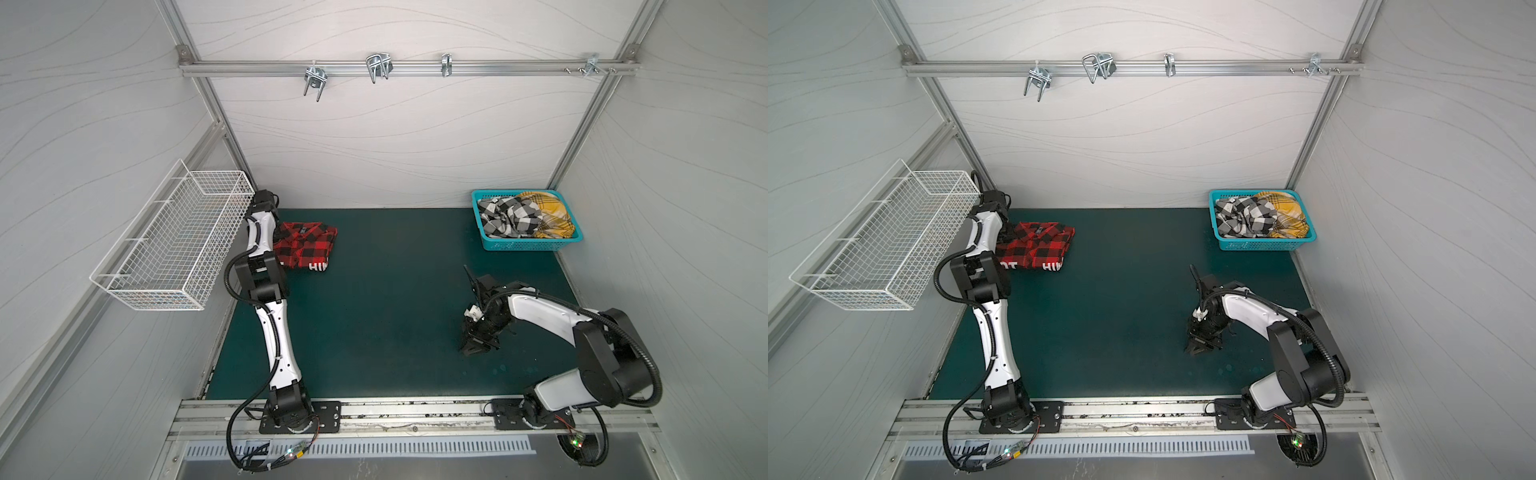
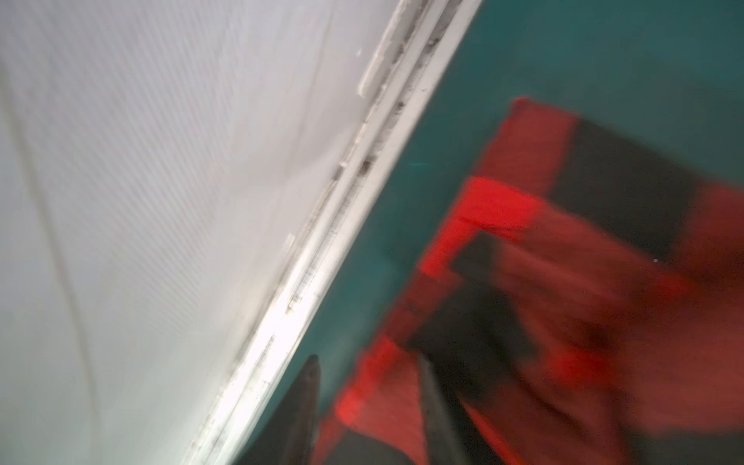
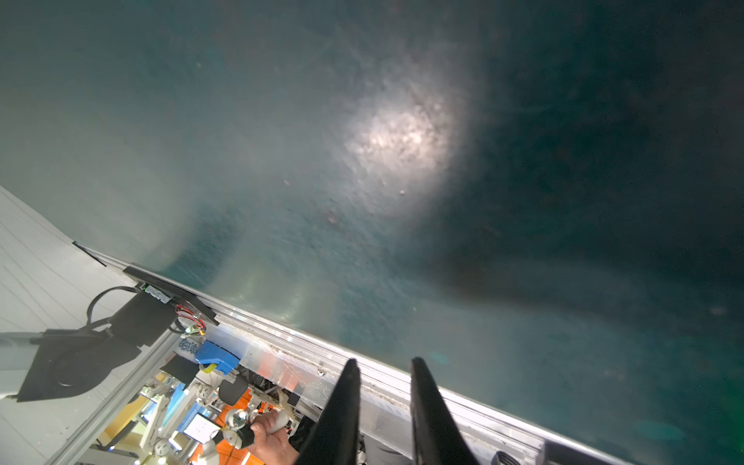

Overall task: Fold and stack the long sleeve shirts
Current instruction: 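Slide the folded shirt with the left gripper toward the wire basket corner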

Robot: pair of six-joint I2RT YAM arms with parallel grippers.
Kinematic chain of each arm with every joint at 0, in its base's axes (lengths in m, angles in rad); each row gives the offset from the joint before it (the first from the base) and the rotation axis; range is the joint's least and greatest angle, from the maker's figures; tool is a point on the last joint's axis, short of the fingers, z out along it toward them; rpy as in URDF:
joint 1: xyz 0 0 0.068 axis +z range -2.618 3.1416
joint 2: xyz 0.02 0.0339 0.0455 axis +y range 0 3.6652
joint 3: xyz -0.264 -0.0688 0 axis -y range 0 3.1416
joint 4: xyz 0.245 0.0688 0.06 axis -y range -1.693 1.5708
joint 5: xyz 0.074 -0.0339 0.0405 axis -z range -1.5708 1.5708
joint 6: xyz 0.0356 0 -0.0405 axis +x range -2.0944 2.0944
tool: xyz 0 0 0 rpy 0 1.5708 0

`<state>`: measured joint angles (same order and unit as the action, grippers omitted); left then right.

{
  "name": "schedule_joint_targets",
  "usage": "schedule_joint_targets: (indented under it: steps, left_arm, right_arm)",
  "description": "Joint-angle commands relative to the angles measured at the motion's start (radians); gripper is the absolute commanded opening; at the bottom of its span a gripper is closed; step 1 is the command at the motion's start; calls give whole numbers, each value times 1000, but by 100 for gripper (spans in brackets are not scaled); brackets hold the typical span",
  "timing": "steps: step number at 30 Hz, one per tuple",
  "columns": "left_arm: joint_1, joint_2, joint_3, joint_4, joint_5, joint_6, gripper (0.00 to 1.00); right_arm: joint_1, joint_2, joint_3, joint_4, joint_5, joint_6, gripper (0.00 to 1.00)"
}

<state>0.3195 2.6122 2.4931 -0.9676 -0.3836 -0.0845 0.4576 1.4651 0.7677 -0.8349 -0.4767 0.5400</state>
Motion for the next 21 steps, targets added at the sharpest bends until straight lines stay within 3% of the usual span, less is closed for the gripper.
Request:
schedule_joint_targets:
  steps: [1, 5, 10, 14, 18, 21]
  left_arm:
    - [-34, -23, 40, 0, 75, -28, 55]
    - [-98, -82, 12, -24, 90, -70, 56]
    - [-254, -221, -211, 83, 5, -105, 58]
    - [-386, -208, -224, 53, -100, -131, 59]
    - [-467, -185, -236, 40, -74, -179, 58]
    - [-478, -169, -262, 58, 18, -229, 56]
  right_arm:
    - [0, -25, 49, -67, 23, -10, 32]
    - [21, -76, 78, -90, 42, 12, 33]
    - [49, -158, 85, -146, 85, 23, 34]
    - [50, -219, 50, -160, 92, 50, 34]
    - [50, -252, 55, -183, 103, 63, 35]
    - [50, -258, 77, -197, 118, 66, 35]
